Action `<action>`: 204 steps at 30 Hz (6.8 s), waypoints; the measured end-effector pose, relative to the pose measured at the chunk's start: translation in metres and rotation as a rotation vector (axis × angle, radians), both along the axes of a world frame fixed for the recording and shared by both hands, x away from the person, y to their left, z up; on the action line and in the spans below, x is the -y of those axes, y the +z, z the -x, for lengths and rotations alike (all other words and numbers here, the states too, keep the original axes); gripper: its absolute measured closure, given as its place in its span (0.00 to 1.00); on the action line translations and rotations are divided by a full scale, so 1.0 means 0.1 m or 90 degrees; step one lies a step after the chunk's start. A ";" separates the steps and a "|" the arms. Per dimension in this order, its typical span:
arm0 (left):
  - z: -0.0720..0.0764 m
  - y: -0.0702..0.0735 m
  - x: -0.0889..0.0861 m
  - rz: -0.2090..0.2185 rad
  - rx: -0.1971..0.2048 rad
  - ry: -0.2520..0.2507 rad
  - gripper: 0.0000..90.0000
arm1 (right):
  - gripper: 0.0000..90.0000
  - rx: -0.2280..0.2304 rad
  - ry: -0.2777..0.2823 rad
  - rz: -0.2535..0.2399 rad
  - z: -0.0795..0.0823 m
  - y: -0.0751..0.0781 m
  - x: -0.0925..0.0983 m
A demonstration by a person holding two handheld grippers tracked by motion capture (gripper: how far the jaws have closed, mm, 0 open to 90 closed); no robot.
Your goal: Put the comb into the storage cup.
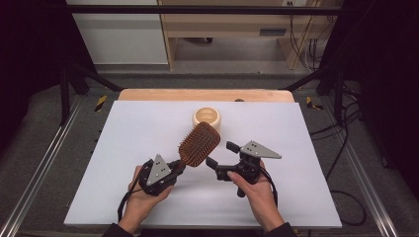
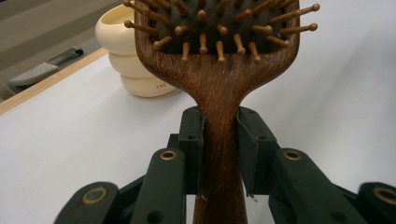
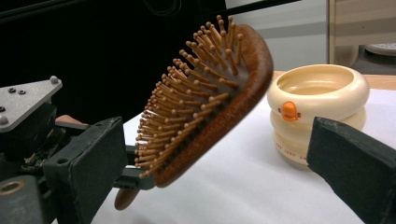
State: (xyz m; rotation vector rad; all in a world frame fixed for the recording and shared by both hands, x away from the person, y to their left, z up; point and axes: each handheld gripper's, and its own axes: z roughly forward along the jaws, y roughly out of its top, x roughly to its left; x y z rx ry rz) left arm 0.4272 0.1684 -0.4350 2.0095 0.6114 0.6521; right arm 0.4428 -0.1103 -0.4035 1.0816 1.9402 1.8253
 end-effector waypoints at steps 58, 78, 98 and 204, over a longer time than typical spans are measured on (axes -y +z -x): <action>0.07 0.00 0.09 0.014 0.014 -0.015 0.81 | 0.30 -0.014 0.022 -0.074 -0.16 0.05 -0.15; -0.04 -0.04 -0.07 0.029 0.022 0.029 0.81 | 0.57 -0.083 0.041 -0.148 -0.40 0.14 -0.36; -0.08 -0.05 -0.17 0.115 0.001 0.044 0.67 | 0.59 -0.053 0.037 -0.112 -0.45 0.42 -0.45; -0.06 -0.12 -0.96 0.208 0.016 0.260 0.02 | 0.58 0.023 -0.165 -0.140 -1.33 1.32 0.26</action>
